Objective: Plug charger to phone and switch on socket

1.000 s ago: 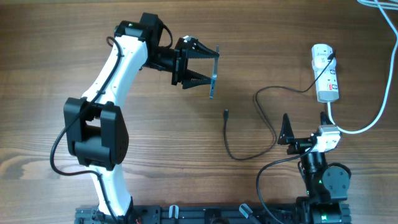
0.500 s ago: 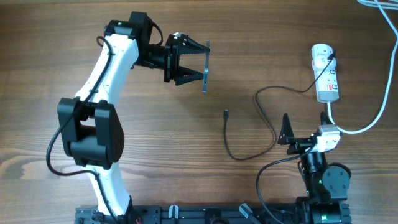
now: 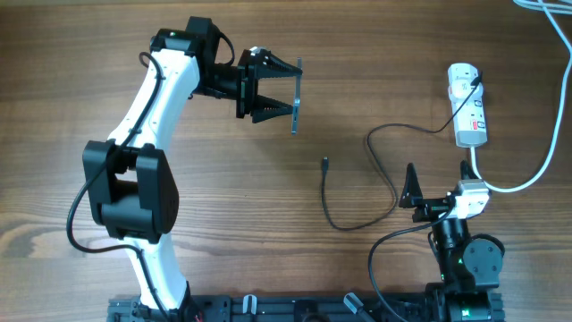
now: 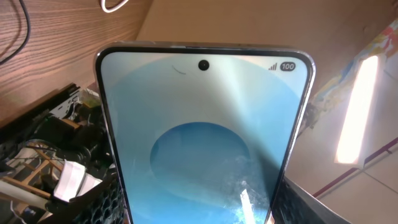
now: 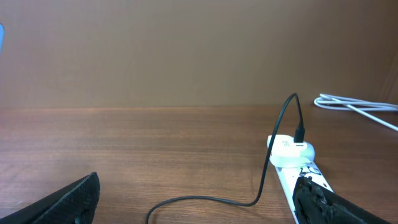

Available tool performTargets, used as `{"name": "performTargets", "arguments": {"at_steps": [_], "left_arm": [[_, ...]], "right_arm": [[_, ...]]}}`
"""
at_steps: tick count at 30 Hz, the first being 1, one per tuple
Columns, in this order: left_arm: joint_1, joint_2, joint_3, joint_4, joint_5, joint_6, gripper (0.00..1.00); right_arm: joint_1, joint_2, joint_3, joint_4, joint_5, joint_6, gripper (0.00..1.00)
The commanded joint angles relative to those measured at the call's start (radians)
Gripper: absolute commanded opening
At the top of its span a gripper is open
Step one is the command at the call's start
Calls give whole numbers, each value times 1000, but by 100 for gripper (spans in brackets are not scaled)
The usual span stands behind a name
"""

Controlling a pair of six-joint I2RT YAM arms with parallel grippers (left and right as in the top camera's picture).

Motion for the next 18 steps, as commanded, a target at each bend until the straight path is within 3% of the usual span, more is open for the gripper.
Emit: {"name": "performTargets", "arguments": {"at_steps": [1,18], "left_arm": [[4,-35,25,-1,56,20,67],[3,-35,25,-24,56,21,67]], "right_arm": [[6,-9,-1,3,5,-12,100],[6,-9,-1,3,5,-13,100]]}}
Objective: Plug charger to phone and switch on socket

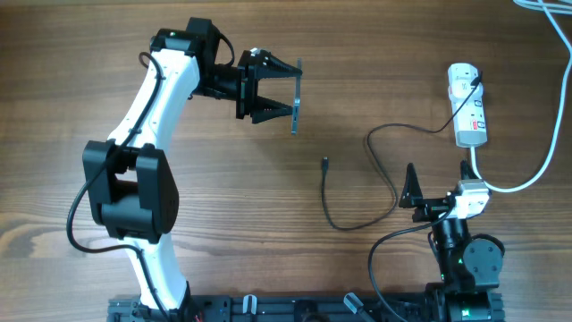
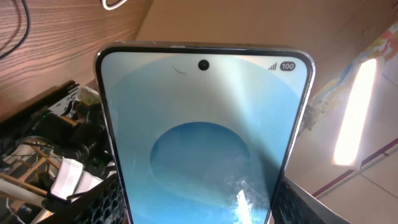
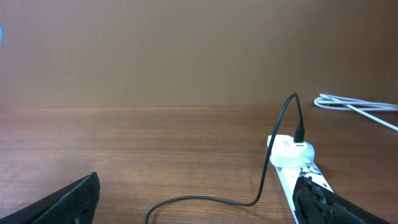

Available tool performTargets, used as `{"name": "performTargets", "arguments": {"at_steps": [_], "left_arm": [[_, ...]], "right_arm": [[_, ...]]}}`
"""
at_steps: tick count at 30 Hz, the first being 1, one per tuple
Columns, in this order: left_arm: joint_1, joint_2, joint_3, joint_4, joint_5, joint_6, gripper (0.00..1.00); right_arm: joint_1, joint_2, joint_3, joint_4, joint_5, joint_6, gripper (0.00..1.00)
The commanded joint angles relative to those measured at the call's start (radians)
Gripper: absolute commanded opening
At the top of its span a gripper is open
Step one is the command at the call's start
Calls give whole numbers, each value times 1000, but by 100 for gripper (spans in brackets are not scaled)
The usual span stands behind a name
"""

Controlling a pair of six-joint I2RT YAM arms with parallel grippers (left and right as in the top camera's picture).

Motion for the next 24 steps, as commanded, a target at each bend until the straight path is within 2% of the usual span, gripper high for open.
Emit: {"name": "performTargets", "arguments": {"at_steps": [1,24], "left_arm": [[4,-35,25,-5,56,20,67],[4,-35,25,-42,56,20,68]], "right_arm": [[6,-9,-1,3,5,-12,100],[6,-9,-1,3,5,-12,100]]}}
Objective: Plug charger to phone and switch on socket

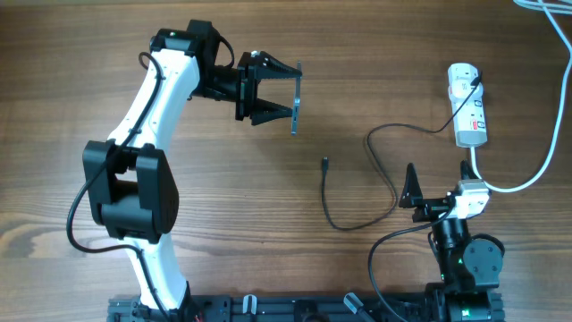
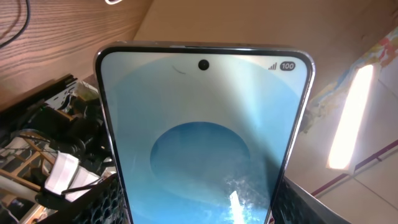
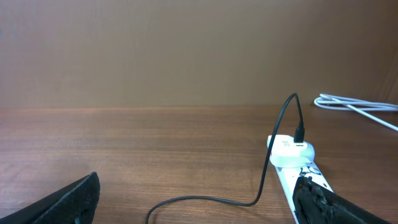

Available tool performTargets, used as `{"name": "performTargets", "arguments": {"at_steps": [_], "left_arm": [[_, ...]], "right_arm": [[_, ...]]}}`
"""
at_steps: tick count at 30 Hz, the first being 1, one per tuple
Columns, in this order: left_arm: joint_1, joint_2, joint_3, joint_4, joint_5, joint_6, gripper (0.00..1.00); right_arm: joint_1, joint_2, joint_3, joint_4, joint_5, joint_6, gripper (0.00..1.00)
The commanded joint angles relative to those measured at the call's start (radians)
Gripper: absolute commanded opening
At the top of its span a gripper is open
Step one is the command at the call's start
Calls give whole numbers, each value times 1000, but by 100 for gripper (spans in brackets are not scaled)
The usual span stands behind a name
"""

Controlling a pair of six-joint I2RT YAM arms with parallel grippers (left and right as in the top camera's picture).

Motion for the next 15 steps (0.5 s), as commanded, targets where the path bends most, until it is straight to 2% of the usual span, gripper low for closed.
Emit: {"name": "performTargets", "arguments": {"at_steps": [1,9,15], "left_arm": [[4,-35,25,-4,56,20,68],[11,-35,25,-49,56,6,64],[45,-35,25,-48,56,-14,65]], "right_arm": [[6,-9,-1,3,5,-12,100],[6,-9,-1,3,5,-12,100],[6,-9,-1,3,5,-12,100]]}}
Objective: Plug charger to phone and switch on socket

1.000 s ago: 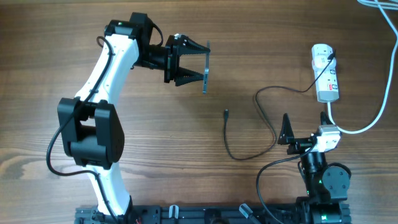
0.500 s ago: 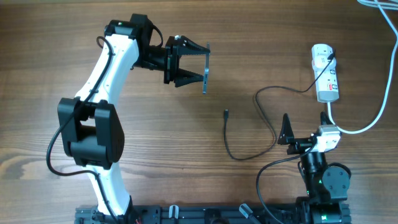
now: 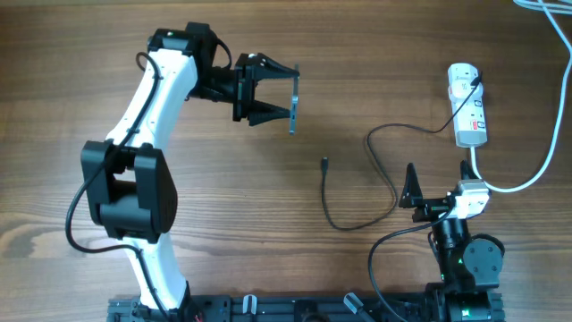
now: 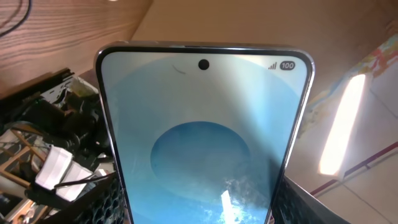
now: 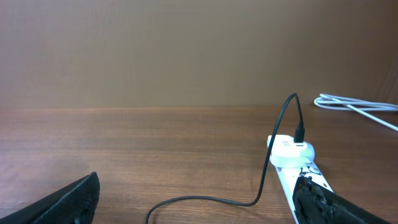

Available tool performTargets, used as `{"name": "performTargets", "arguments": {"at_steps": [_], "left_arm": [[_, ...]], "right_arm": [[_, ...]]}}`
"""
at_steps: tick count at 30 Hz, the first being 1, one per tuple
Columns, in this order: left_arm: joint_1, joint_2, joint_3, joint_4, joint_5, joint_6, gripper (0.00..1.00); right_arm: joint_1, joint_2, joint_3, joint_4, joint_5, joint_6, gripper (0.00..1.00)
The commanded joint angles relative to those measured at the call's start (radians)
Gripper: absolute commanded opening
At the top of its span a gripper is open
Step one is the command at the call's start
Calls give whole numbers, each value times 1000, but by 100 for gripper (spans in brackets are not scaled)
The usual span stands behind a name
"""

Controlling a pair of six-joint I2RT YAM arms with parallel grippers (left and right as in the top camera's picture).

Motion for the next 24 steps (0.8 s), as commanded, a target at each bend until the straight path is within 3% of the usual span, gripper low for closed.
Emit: {"name": "performTargets", "arguments": {"at_steps": [1,24], "left_arm": [[36,-35,25,-4,56,-8,65],[63,-35,25,-4,56,-1,65]], "right_arm": [[6,-9,-1,3,5,-13,100],[6,-9,-1,3,5,-13,100]]}}
